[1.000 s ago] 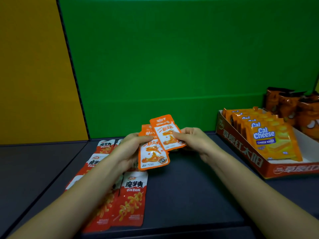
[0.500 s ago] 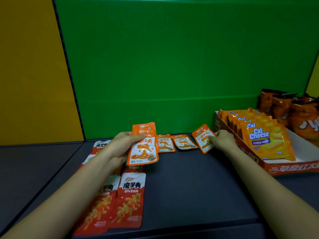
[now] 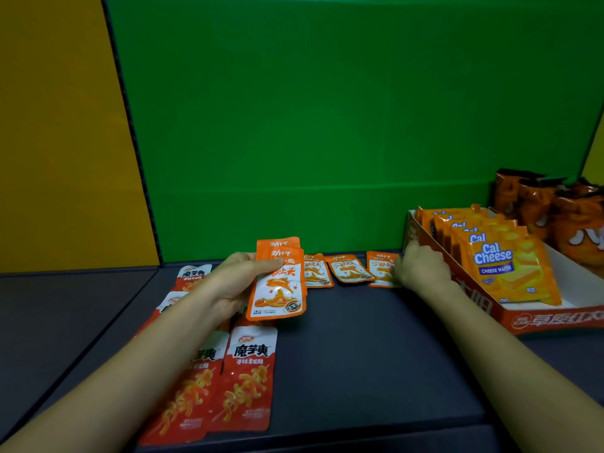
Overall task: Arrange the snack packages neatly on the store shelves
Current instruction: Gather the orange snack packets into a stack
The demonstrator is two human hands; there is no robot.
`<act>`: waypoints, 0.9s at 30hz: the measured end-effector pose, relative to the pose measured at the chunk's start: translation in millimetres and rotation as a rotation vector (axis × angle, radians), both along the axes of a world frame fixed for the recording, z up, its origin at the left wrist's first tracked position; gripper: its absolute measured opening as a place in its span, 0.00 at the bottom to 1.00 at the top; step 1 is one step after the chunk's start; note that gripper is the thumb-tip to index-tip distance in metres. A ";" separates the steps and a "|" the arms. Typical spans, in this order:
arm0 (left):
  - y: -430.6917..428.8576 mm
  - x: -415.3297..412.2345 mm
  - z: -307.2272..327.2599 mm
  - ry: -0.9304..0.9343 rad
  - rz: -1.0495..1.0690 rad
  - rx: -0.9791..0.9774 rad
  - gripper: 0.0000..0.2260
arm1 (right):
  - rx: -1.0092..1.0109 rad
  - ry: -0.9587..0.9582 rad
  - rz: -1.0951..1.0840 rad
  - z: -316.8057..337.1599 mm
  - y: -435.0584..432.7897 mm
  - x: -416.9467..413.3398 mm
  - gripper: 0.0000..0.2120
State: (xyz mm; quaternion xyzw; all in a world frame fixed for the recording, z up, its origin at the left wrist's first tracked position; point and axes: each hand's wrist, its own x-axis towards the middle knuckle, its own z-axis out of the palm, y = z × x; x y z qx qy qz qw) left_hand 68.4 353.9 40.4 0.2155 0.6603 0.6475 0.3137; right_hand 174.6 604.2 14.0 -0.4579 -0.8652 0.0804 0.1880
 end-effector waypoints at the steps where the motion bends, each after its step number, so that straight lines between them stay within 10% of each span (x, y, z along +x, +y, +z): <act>1: 1.7 -0.1 -1.0 0.007 -0.006 -0.002 0.03 | 0.067 -0.006 0.040 3.7 -5.2 1.4 0.16; 10: 22.9 22.8 -9.1 0.023 -0.050 0.019 0.03 | -0.403 0.220 0.684 11.9 -79.5 7.7 0.22; 18: 23.7 19.0 -12.7 0.084 0.009 -0.055 0.05 | -0.634 0.399 0.692 7.5 -41.7 25.9 0.15; 27: 30.7 18.3 -20.7 0.328 0.020 -0.259 0.05 | -0.543 0.134 0.571 -9.6 -12.8 36.7 0.21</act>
